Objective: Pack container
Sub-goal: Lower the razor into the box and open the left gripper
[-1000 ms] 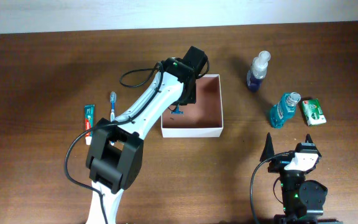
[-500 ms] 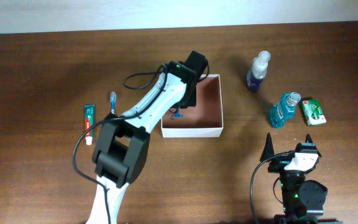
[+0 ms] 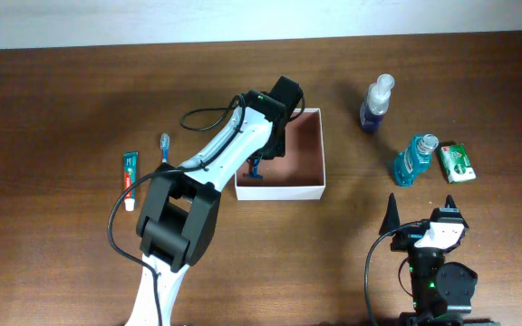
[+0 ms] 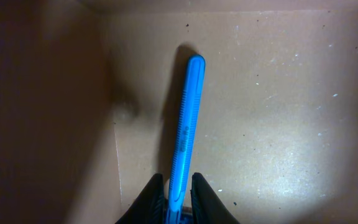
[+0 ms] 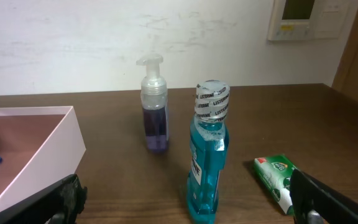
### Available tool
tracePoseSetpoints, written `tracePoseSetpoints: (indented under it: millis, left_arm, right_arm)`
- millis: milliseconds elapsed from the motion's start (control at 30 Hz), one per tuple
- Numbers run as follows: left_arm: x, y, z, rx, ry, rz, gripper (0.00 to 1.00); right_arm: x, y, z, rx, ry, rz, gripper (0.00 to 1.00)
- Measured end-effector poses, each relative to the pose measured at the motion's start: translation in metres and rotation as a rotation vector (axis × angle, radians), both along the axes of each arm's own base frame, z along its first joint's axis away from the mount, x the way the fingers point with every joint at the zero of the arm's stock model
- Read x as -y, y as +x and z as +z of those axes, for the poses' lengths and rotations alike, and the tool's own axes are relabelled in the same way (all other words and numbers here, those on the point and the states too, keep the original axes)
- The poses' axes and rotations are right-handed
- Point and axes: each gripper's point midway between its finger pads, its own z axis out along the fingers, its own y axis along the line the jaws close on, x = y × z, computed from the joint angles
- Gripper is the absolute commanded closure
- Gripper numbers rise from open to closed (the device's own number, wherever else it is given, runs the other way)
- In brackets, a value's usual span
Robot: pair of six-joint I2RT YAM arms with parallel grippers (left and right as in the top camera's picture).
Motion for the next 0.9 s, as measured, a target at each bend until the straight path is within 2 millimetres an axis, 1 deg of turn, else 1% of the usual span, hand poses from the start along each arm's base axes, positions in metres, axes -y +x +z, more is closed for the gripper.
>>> tracePoseSetpoints:
  millis: [300,567,667,833,900]
  left_arm:
    - [0.0,-0.001,0.0,-0.002,0.001,0.0,0.84]
    - [-0.008,-0.012,0.001,-0.053,0.035,-0.005,0.84]
    - [-0.005,-0.009,0.015,-0.044,0.031,-0.027,0.81]
    - [0.012,0.009,0.055,0.023,-0.034,-0.094,0.75]
    - [0.018,0.012,0.068,0.035,-0.059,-0.114,0.74]
  right_arm:
    - [0.0,0.0,0.0,0.0,0.0,0.0,0.02]
    - [0.0,0.0,0.0,0.0,0.0,0.0,0.02]
    - [0.0,0.0,0.0,0.0,0.0,0.0,0.02]
    - [0.0,0.0,0.0,0.0,0.0,0.0,0.02]
    - [0.0,0.0,0.0,0.0,0.0,0.0,0.02]
